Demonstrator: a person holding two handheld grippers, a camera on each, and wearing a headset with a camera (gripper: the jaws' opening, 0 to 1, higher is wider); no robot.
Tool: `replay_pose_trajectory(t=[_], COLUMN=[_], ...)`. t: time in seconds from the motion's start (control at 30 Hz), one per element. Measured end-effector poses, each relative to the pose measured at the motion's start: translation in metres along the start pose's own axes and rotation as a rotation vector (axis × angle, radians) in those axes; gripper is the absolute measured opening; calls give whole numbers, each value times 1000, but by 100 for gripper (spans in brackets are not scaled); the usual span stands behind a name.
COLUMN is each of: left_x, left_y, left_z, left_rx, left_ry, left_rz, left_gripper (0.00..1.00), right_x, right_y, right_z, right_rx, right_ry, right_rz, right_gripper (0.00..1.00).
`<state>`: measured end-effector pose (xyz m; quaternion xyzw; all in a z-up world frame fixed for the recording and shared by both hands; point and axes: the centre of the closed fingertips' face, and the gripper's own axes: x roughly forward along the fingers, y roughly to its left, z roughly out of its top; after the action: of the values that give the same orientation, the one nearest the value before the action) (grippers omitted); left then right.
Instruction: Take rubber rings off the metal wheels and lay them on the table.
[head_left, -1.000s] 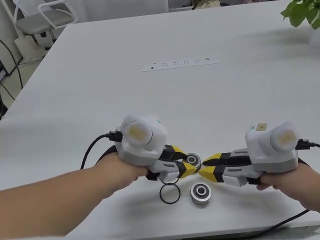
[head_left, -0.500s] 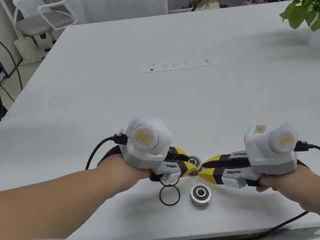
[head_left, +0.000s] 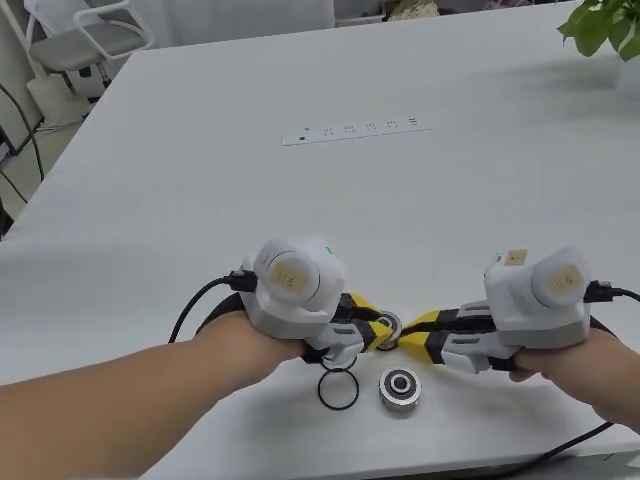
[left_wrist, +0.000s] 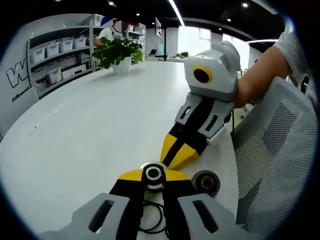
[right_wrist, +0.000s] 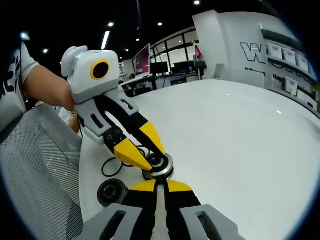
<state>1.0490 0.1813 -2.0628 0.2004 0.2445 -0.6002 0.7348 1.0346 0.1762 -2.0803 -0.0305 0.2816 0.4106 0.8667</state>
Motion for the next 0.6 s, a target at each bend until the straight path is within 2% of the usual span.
replay_pose_trajectory(t=[0.13,0.43,0.6], left_x=[0,0,0], left_y=[0,1,1], left_z=[0,0,1], left_rx=[-8,-14,-18], left_ry=[-7,-15,-16], left_rz=[13,22,28], left_gripper=[8,8,8], right_x=[0,0,1], right_y=[0,-4,-3], right_z=[0,-1,-1], right_rx=[5,72,76], right_ry=[6,16,20], right_rz=[-1,3,1], right_gripper=[1,0,0])
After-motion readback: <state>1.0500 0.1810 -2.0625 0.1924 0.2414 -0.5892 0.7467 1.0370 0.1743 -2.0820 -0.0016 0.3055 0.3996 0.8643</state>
